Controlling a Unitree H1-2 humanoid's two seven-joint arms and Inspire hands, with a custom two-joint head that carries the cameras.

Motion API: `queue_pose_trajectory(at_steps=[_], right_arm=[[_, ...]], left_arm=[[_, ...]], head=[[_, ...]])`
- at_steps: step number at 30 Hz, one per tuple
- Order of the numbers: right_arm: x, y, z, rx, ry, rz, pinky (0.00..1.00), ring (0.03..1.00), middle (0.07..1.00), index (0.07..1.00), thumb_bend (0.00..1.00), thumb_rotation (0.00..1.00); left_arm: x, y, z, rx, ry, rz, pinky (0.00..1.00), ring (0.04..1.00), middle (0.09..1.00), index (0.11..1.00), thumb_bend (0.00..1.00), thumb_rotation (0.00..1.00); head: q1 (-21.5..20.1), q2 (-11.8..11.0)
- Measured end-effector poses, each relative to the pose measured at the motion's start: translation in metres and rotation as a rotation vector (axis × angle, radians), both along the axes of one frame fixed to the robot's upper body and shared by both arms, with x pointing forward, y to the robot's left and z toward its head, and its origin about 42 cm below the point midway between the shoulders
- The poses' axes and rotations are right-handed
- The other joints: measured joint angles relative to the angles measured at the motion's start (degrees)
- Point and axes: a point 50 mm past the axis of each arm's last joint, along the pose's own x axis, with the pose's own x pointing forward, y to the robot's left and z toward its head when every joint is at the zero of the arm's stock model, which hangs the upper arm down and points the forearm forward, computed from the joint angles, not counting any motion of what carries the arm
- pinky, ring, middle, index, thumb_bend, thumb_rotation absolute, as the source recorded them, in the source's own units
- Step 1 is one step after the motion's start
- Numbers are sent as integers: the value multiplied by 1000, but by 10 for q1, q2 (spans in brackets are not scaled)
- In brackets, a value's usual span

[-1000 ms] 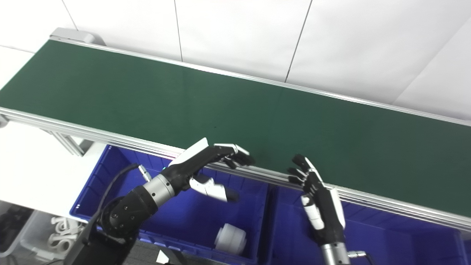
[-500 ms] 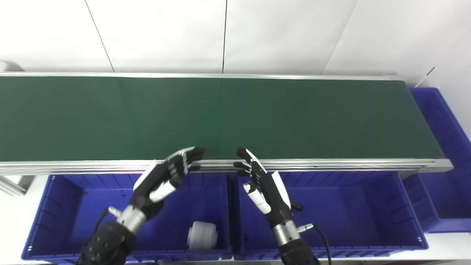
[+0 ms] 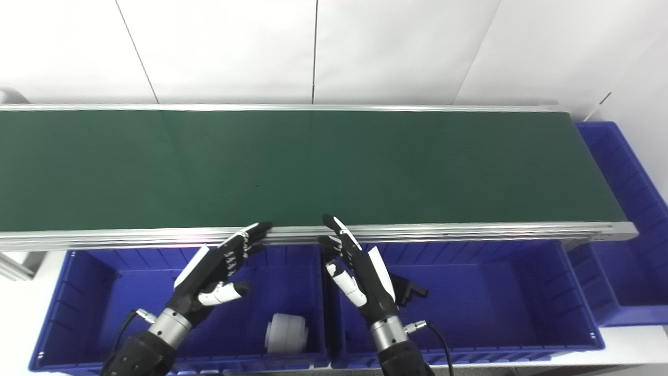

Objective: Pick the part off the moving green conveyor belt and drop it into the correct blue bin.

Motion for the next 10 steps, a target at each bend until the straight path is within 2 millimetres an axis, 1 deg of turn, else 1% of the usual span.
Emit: queue_pose_trajectory(at_steps=[3,8,10], right_arm=[[-2,-5,-1,-12,6,-1,761,827,913,922,788,1000],[-8,-13,-5,-18,21,-6,756,829,918,921,790,1000],[-8,-15,-5,-20,24,-5,754,828,918,921,806,1000]], left_arm=[[-2,-4,-1,5,-19,-14,921,949,934,860,923,672],[-6,-8,-5,15,-29,-28,909,941,930,856,921,669],[-6,-10,-5,6,-31,-17,908,949,949,873,927,676]], head=[[8,-3],[15,-11],[16,-14]])
